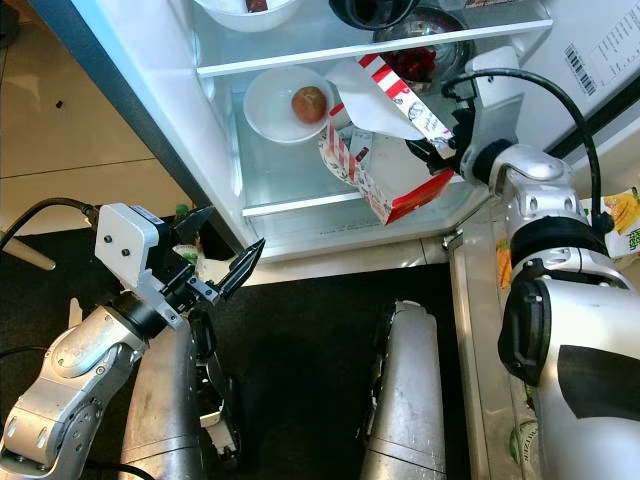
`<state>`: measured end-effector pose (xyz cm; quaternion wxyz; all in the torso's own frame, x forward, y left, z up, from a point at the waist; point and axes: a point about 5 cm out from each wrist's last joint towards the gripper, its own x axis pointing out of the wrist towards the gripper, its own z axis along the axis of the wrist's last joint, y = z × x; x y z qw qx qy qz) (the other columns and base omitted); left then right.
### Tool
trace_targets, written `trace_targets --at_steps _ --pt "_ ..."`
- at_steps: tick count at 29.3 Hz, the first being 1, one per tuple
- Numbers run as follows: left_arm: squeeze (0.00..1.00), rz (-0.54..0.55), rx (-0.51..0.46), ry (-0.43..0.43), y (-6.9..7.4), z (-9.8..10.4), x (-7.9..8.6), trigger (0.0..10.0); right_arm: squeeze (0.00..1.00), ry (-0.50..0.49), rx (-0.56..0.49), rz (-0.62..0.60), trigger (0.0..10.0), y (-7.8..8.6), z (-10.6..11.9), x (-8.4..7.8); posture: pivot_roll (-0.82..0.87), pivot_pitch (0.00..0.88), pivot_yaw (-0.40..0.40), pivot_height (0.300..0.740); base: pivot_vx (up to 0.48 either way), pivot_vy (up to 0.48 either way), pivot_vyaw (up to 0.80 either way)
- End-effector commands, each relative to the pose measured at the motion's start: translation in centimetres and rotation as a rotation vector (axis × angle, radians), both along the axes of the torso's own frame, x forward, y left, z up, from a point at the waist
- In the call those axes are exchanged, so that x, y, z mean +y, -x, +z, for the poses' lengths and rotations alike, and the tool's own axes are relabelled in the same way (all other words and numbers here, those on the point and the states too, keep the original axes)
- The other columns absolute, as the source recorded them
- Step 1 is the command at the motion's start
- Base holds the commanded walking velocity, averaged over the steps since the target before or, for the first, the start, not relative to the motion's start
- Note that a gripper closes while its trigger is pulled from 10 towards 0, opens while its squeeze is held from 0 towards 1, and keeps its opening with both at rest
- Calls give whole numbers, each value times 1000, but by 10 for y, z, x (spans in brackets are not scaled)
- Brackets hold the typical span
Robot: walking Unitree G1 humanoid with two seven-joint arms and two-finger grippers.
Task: Restocking fridge
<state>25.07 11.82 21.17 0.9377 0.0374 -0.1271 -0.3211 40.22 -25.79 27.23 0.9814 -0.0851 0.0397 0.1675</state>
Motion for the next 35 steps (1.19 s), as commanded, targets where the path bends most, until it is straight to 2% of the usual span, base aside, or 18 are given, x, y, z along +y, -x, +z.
trace_targets --at_steps 1,6,7,8,12,15,20,25,26,28,32,33,34,35 --pt "0 -11 29 1 2 -7 -1 10000 1000 15 -1 36 10000 4 -5 -5 101 481 60 500 0 0 0" --pt "0 -12 29 0 2 -7 -1 10000 1000 72 -16 173 10000 9 -8 -3 101 481 60 500 0 0 0" --pt "0 -13 28 0 2 -8 -1 10000 796 83 -30 200 10000 11 -8 -3 101 481 60 500 0 0 0" --pt "0 -13 29 1 2 -8 -1 10000 0 83 -51 224 10000 12 -5 -3 94 483 61 500 0 0 0" --pt "0 -16 28 1 2 -8 -1 10000 0 76 -95 270 10000 14 0 -2 93 480 63 500 0 0 0" --pt "0 -18 27 0 1 -7 -1 10000 0 3 -158 312 10000 15 10 0 92 479 64 500 0 0 0" --pt "0 -20 27 -1 1 -8 -1 10000 0 -64 -188 318 10000 14 14 2 93 475 63 500 0 0 0" --pt "0 -21 24 -3 1 -7 -1 10000 0 -138 -98 148 10000 4 1 7 94 468 64 500 0 0 0" --pt "0 -21 24 -3 1 -7 -1 10000 0 -138 -98 148 10000 4 1 7 94 468 64 500 0 0 0" --pt "0 -22 22 -1 0 -7 -1 10000 0 -224 -92 100 10000 1 -3 11 93 460 64 500 0 0 0" --pt "0 -25 22 -1 0 -7 -2 10000 0 -298 -91 67 10000 -1 -4 13 93 460 64 500 0 0 0" --pt "0 -26 22 -1 0 -7 -2 10000 0 -331 -89 41 5804 -2 -5 14 93 459 65 500 0 0 0" --pt "0 -26 22 -1 0 -7 -2 10000 0 -331 -89 41 5804 -2 -5 14 93 459 65 500 0 0 0" --pt "0 -27 22 -1 0 -7 -3 10000 0 -370 -91 1 0 -4 -6 14 93 459 65 500 0 0 0"
